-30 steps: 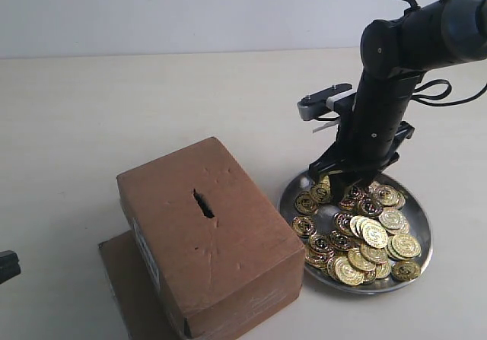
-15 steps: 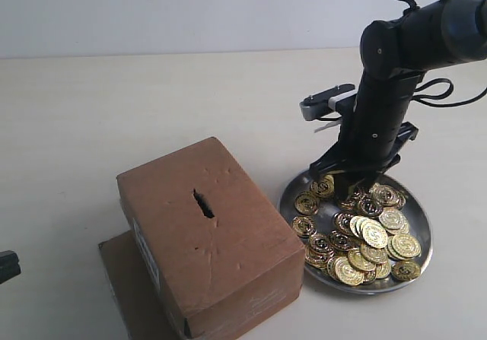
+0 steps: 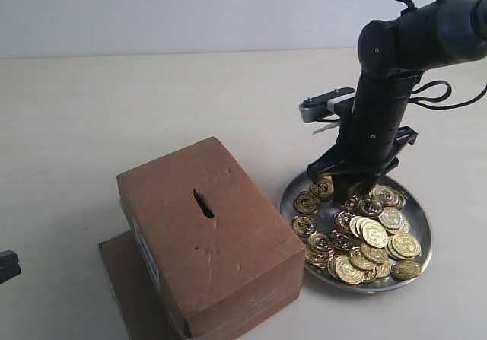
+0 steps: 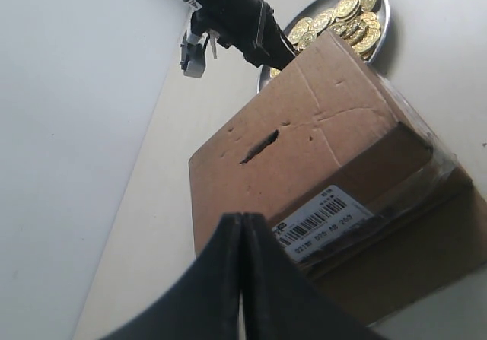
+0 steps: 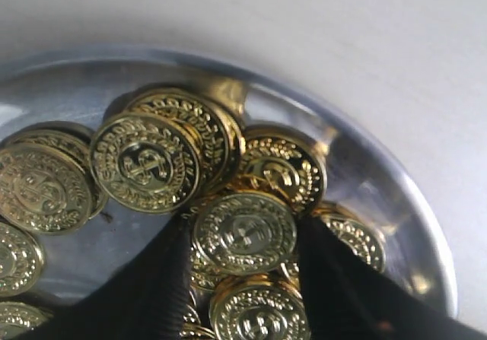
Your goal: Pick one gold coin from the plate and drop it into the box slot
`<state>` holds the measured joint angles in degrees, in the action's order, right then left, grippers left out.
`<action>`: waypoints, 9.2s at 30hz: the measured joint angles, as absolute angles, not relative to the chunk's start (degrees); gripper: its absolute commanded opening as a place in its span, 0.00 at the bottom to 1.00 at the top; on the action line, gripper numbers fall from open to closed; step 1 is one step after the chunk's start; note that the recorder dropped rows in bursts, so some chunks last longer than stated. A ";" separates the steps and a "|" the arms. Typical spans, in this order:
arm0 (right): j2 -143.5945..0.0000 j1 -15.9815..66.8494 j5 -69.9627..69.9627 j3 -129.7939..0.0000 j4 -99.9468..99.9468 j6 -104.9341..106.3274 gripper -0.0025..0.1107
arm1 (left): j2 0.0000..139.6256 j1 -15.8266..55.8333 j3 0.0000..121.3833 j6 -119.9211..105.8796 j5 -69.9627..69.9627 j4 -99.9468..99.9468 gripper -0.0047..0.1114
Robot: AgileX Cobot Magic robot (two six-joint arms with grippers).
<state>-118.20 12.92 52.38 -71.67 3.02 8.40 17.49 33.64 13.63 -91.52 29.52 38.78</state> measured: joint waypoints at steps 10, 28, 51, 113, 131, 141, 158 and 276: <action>-118.20 12.92 52.28 -71.67 3.02 8.40 0.26 | 17.49 33.64 13.63 -91.52 29.52 38.78 0.04; -109.51 12.92 64.04 -71.42 18.25 29.61 0.26 | 17.03 37.13 13.63 -91.52 29.79 38.78 0.04; -91.98 21.86 70.03 -71.42 38.69 51.87 0.26 | 18.75 42.48 13.63 -107.76 29.73 38.78 0.04; -91.98 43.23 70.11 -69.78 41.61 56.77 0.26 | 46.88 64.77 23.03 -120.32 13.43 32.03 0.17; -89.96 43.23 69.96 -71.23 29.70 50.13 0.49 | 46.88 64.88 23.10 -114.40 13.92 32.03 0.04; -69.69 40.62 68.03 -73.34 8.85 27.84 0.49 | 51.92 57.61 33.10 -69.70 13.86 29.53 0.04; -55.08 40.62 69.93 -66.46 9.07 25.63 0.49 | 74.80 53.69 47.62 -106.10 34.10 -5.10 0.04; -11.43 40.62 22.49 -18.09 -71.85 -82.57 0.02 | 18.67 33.97 21.94 -2.65 36.75 -8.50 0.04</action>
